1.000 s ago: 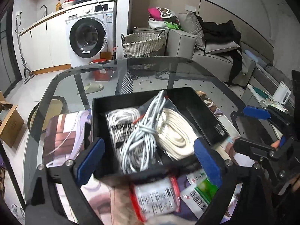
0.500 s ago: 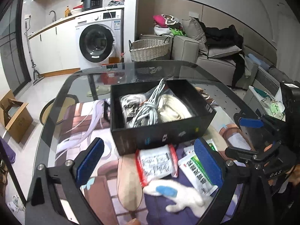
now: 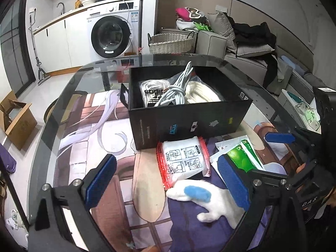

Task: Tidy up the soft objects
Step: 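Withdraw both tools and move the right tool toward the green medicine packets, then close the right tool on two green packets while the left grasps the red-edged white packet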

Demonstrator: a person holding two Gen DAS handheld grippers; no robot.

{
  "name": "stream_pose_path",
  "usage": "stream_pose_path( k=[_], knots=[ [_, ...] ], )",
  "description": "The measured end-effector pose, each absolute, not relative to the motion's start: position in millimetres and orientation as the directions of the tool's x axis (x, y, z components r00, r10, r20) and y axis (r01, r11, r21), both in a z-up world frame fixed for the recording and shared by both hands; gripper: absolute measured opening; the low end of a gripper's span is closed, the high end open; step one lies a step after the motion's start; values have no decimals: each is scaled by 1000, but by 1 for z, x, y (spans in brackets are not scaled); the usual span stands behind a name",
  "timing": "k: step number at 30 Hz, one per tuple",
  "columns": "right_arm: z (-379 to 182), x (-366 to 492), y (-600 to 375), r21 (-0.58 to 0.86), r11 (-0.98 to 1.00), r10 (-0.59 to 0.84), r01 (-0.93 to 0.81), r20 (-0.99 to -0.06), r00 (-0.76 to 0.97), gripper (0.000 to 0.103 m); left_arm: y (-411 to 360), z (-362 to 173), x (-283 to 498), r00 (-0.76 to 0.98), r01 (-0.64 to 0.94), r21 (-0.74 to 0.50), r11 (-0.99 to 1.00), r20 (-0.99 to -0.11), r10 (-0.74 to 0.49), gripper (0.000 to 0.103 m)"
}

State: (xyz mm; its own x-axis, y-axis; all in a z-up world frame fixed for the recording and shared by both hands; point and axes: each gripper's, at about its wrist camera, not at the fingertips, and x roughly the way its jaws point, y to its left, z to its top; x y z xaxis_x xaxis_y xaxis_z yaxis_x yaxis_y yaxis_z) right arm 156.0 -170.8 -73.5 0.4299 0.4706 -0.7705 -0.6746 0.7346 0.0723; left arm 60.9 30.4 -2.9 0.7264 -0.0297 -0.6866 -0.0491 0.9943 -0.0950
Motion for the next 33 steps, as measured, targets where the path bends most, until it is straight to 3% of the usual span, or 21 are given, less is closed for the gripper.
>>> stream_pose_path(
  k=[17,28,33],
  knots=[
    [-90,152,-136,2,723,404,-691,-812,421,102,37,-17,69,702,-61,-106,993,-712,-33,98],
    [-88,163,-180,-18,771,364,-637,-808,464,102,38,-18,69,700,-58,-102,993,-714,-33,98],
    [-76,160,-180,-11,731,431,-683,-768,473,102,36,-18,72,699,-55,-103,993,-714,-35,98]
  ],
)
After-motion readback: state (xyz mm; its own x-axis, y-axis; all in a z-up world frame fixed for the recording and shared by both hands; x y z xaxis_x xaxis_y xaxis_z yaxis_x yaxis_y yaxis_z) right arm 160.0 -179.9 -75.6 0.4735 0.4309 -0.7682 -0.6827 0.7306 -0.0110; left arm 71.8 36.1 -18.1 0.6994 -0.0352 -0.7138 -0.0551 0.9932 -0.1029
